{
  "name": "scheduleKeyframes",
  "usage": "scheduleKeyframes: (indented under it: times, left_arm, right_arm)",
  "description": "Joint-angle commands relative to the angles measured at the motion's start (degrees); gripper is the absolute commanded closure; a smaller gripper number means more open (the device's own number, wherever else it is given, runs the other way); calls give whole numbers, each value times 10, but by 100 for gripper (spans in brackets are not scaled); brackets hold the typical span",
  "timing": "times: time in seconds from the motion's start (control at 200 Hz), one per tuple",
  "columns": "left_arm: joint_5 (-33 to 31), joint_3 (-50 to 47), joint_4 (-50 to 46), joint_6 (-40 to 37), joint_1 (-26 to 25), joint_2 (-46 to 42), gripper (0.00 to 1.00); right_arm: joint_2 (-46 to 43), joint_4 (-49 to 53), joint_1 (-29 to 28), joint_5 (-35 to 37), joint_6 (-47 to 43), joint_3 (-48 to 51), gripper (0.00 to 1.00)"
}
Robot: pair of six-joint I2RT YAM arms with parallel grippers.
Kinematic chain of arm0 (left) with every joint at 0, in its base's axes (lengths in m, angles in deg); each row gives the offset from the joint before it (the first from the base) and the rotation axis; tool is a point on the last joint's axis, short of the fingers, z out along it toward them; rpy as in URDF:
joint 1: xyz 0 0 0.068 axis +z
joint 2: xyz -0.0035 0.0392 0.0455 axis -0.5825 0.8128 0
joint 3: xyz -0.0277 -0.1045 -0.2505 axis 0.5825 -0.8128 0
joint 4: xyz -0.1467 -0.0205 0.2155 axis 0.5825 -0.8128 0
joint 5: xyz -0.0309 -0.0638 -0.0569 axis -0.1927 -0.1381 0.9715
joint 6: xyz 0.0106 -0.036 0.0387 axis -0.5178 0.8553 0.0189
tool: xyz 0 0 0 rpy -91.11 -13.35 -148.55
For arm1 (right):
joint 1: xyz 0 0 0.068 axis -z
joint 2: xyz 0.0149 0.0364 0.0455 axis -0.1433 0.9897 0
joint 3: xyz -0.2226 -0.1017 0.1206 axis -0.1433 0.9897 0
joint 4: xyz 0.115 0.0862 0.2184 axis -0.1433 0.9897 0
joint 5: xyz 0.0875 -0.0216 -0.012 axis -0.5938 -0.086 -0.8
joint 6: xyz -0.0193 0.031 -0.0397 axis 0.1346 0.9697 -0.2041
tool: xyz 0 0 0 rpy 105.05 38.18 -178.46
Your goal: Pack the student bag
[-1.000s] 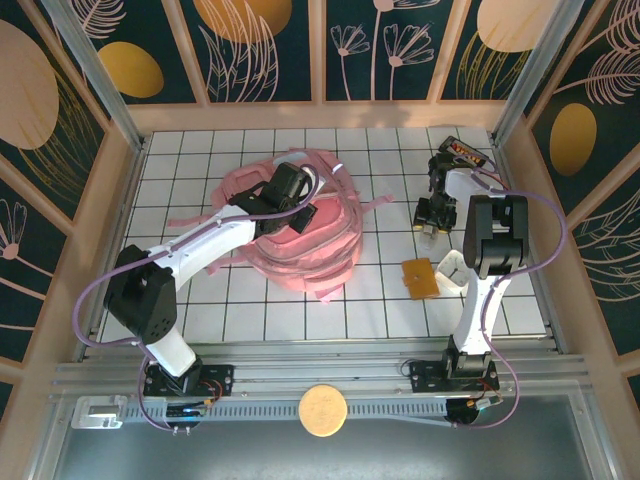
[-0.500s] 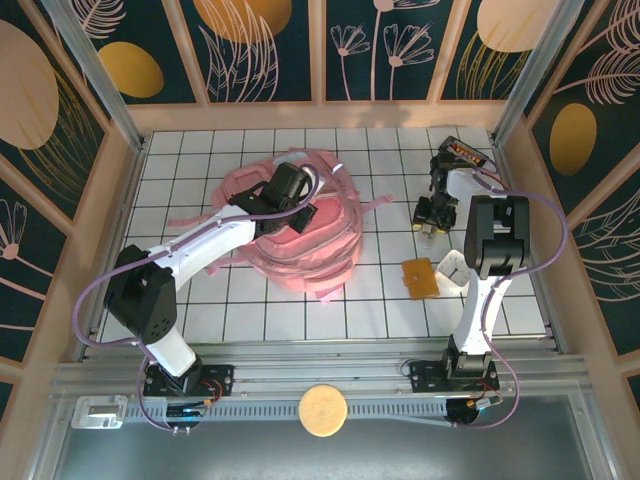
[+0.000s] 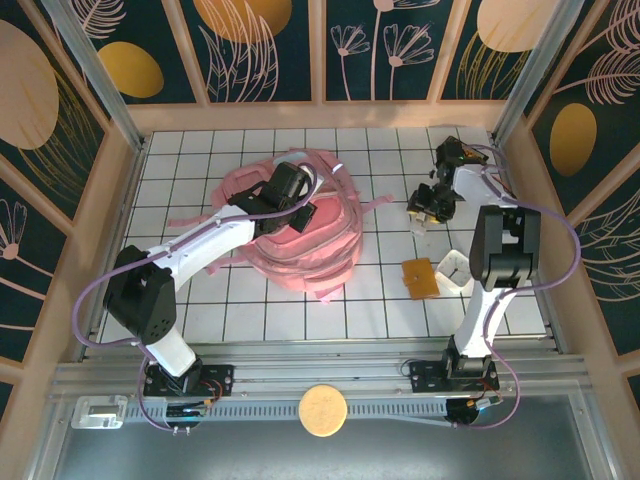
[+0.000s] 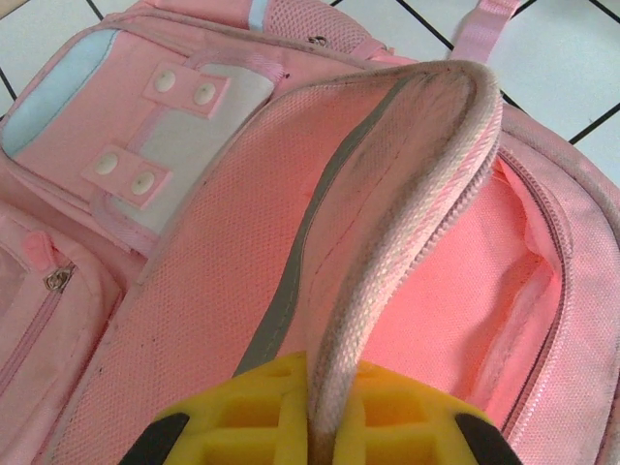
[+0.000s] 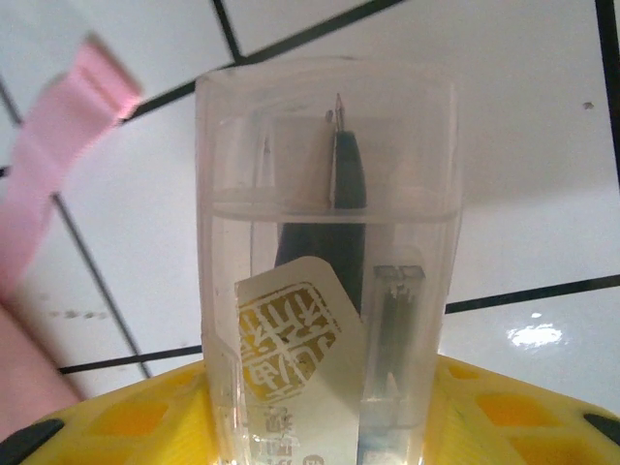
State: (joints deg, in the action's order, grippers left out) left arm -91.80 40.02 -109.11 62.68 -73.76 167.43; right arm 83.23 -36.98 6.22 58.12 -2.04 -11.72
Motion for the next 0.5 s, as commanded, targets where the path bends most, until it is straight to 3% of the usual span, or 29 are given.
scheduleKeyframes:
  times: [0.0, 0.225, 0.495]
  left_arm:
    - [10, 19, 21, 26, 3, -19, 100]
    - [5, 29, 20, 46, 4, -16, 100]
    - [12, 66, 8, 79, 3, -1, 100]
  right_arm:
    - [-34, -2, 2, -40, 17, -16, 49]
    - [-68, -12, 2, -95, 40, -16, 49]
    - [-126, -69, -2, -216, 109, 17, 49]
